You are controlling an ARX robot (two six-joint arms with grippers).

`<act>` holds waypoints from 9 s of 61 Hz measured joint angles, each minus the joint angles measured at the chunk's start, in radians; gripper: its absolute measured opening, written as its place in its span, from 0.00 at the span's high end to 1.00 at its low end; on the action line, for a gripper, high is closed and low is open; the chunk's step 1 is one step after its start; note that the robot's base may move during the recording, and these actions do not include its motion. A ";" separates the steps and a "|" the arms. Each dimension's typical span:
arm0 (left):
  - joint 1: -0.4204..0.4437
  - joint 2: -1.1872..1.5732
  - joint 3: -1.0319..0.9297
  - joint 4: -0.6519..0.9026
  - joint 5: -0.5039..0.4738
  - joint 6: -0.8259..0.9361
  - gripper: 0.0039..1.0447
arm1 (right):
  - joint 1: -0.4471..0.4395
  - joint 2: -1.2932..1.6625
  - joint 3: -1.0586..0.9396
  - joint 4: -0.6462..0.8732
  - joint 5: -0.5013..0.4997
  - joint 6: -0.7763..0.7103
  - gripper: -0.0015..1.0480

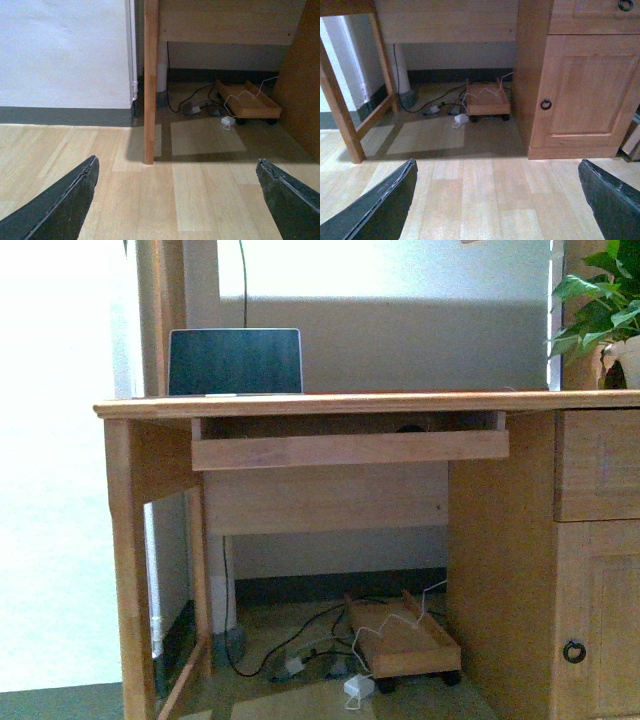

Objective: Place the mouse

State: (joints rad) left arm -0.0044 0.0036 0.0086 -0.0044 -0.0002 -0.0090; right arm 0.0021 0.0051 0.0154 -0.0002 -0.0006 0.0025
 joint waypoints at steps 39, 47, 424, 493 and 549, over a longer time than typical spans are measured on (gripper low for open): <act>0.000 0.000 0.000 0.000 0.000 0.000 0.07 | 0.000 0.000 0.000 0.000 0.000 0.000 0.07; 0.000 0.000 0.000 0.000 0.000 0.000 0.07 | 0.000 0.000 0.000 0.000 0.000 0.000 0.07; 0.000 0.423 0.111 0.310 0.000 -0.008 0.98 | 0.047 0.897 0.375 0.543 -0.039 0.158 0.07; 0.000 0.006 -0.001 0.008 0.000 -0.002 0.98 | 0.139 1.540 0.822 0.219 0.117 -0.127 0.07; 0.000 0.003 -0.001 0.006 0.000 -0.002 0.23 | 0.101 1.349 1.020 -0.033 -0.001 -0.039 0.47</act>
State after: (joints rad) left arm -0.0044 0.0063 0.0074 0.0013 -0.0002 -0.0109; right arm 0.1028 1.3544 1.0351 -0.0330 -0.0013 -0.0364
